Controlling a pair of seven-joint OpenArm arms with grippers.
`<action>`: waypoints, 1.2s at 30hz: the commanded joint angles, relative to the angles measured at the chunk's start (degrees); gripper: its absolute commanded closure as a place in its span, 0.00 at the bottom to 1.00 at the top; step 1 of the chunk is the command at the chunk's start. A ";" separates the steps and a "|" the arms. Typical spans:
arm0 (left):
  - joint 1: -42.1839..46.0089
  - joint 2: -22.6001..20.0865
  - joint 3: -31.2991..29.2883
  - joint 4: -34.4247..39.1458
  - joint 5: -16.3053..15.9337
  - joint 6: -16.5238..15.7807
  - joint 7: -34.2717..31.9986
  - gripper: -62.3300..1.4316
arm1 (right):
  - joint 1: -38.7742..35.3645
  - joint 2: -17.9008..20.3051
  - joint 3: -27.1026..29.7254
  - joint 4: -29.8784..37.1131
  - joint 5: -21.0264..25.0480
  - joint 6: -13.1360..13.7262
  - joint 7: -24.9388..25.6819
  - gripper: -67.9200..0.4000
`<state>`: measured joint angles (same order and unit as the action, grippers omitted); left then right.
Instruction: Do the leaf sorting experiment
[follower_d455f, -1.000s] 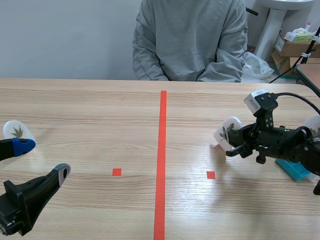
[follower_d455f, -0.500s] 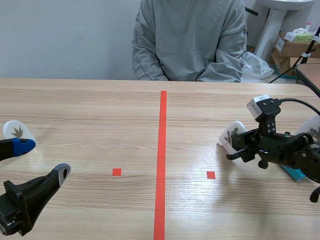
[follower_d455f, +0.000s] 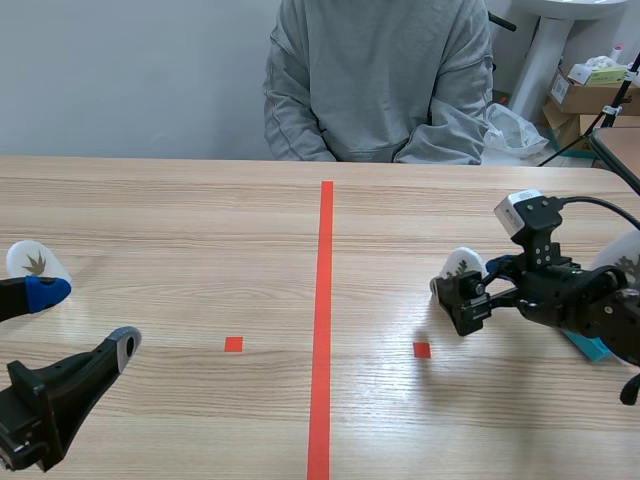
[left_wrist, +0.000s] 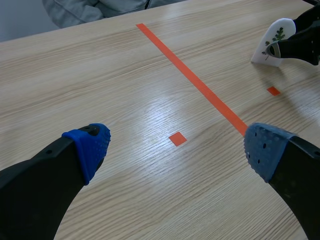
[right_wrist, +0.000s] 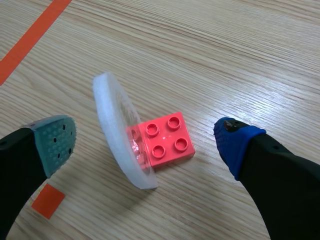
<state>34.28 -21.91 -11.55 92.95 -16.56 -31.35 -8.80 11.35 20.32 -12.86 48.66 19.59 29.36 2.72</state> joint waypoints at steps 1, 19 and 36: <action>-0.17 0.28 -0.37 0.76 -0.61 0.09 -0.81 0.08 | 0.52 0.15 0.15 1.16 0.61 0.22 0.66 0.11; -0.17 0.28 -0.37 0.76 -0.61 0.09 -0.79 0.08 | -3.19 2.40 3.26 17.97 0.57 3.43 -3.32 0.02; -0.17 0.28 -0.37 0.76 -0.61 0.09 -0.81 0.08 | -17.64 11.17 11.43 41.16 0.63 12.39 -9.22 0.02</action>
<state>34.28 -21.91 -11.55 92.95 -16.56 -31.35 -8.80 -6.07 30.57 -2.17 89.32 19.57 41.52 -7.18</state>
